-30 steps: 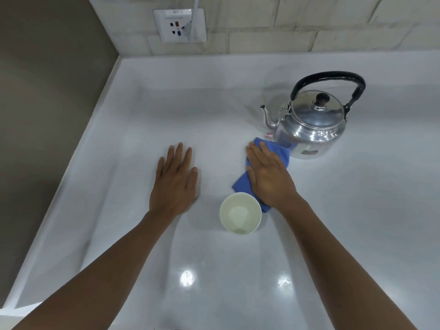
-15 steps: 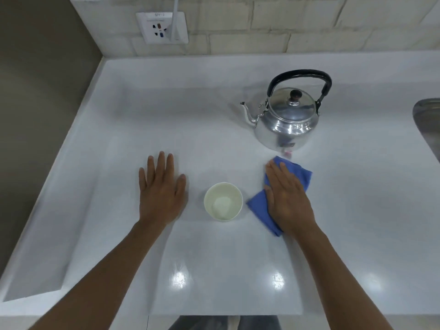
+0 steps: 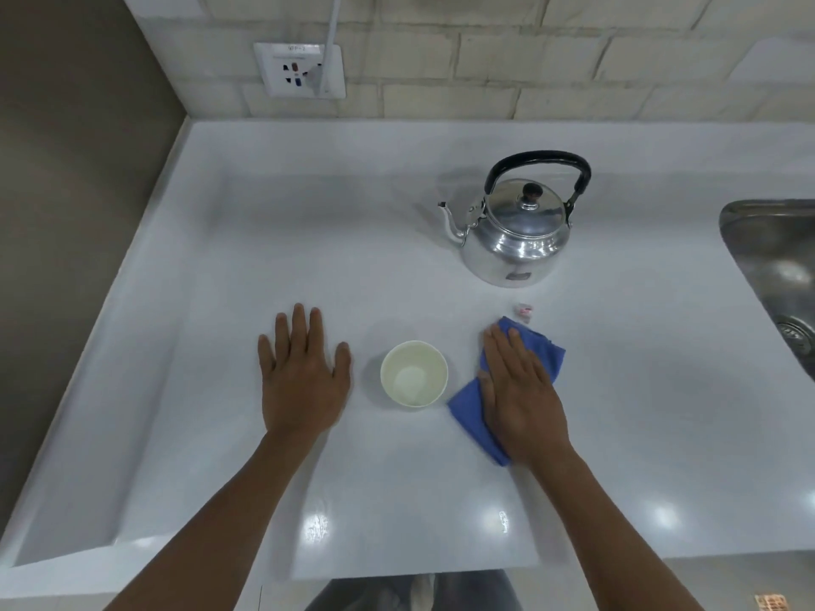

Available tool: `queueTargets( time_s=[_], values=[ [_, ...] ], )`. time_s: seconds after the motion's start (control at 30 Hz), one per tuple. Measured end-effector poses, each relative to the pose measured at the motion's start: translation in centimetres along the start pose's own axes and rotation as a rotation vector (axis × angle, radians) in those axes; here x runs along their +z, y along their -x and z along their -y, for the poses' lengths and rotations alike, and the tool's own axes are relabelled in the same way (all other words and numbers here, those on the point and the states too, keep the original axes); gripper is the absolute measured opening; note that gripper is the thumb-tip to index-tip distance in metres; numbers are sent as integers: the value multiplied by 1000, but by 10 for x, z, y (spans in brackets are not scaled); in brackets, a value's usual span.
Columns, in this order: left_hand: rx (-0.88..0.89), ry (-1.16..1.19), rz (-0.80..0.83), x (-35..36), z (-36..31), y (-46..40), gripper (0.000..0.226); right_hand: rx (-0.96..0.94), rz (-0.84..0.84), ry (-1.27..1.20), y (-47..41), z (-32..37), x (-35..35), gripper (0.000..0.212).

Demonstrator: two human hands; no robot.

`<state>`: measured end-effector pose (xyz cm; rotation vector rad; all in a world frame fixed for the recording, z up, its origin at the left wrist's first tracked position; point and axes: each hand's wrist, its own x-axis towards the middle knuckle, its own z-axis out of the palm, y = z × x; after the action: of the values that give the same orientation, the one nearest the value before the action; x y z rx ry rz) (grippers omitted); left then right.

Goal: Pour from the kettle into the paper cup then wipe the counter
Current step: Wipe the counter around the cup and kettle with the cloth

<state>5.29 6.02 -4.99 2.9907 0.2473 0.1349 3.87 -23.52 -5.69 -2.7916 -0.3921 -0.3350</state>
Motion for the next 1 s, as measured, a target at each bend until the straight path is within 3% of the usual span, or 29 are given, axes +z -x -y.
queueTargets(
  time_s=[0.13, 0.3, 0.43, 0.57, 0.87, 1.0],
  values=[
    [7, 18, -30, 1, 1, -1, 70, 47, 9, 27, -15, -33, -8, 54],
    [16, 18, -42, 2, 1, -1, 70, 356, 77, 42, -54, -14, 4, 64],
    [23, 7, -43, 3, 3, -1, 71, 223, 63, 45, -25, 27, 10, 56],
    [23, 3, -46, 3, 3, -1, 71, 88, 60, 25, 7, 17, -3, 54],
    [20, 5, -38, 3, 2, -2, 71, 221, 137, 70, -28, -10, -5, 58],
    [34, -6, -41, 3, 4, -2, 70, 2, 182, 39, 3, 4, -10, 52]
  ],
)
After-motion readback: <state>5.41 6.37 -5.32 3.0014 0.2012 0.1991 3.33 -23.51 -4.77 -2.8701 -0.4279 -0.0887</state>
